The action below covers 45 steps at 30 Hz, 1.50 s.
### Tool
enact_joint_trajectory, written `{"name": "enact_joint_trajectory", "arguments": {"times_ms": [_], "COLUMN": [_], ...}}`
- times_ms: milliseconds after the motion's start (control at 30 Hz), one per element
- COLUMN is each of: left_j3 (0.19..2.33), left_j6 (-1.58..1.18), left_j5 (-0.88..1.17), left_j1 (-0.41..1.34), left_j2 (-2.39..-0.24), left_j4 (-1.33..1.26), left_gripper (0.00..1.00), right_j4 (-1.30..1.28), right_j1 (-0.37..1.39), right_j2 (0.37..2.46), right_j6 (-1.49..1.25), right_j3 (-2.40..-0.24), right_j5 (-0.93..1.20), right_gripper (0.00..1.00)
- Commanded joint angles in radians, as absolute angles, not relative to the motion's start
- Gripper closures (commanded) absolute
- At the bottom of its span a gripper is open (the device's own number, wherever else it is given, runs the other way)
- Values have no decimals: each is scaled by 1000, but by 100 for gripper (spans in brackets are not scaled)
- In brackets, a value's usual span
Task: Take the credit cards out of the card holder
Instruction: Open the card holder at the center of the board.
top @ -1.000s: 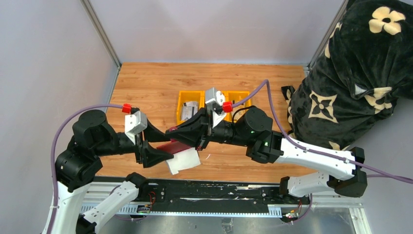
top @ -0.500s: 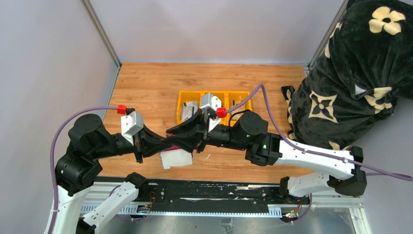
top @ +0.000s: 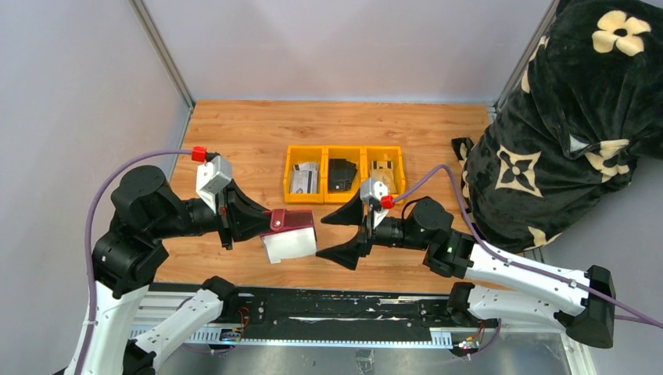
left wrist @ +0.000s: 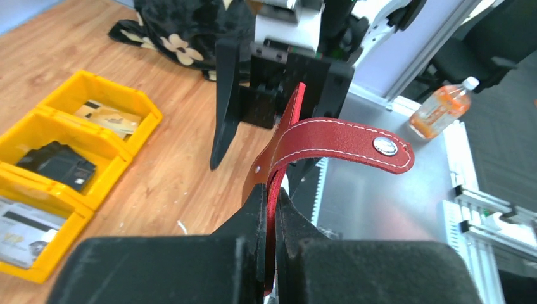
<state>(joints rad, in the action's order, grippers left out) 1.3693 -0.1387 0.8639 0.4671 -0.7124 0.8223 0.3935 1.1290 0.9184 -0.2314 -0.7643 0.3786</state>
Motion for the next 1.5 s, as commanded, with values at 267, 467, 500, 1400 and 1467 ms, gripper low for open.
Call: {"name": "enact_joint_trajectory", "arguments": {"times_ms": [267,467,500,1400,1467], "left_j3": [1403,1389,1385,1360,1367], "left_j6": [-361,-366,-366,-350,-329], "left_j5": [984,994,993,1031,1010], "left_j1": [471,470,471,471,471], "left_j2": [-761,-756,-753,-739,-739], "left_j4": [689,693,694,723,731], "left_gripper": [100,100,100,100,100], "right_j4": [575,639,651,857,850], "right_j1": [1120,1120,1120,1121,1121], "right_j2": [965,990,993,1065,1063], "right_j6": [-196,-225,-228,-427,-445], "right_j3": [-721,-740,-743,-872,-871], "right_j5": [460,436,434,488,498], "right_gripper": [17,20,20,49,66]}}
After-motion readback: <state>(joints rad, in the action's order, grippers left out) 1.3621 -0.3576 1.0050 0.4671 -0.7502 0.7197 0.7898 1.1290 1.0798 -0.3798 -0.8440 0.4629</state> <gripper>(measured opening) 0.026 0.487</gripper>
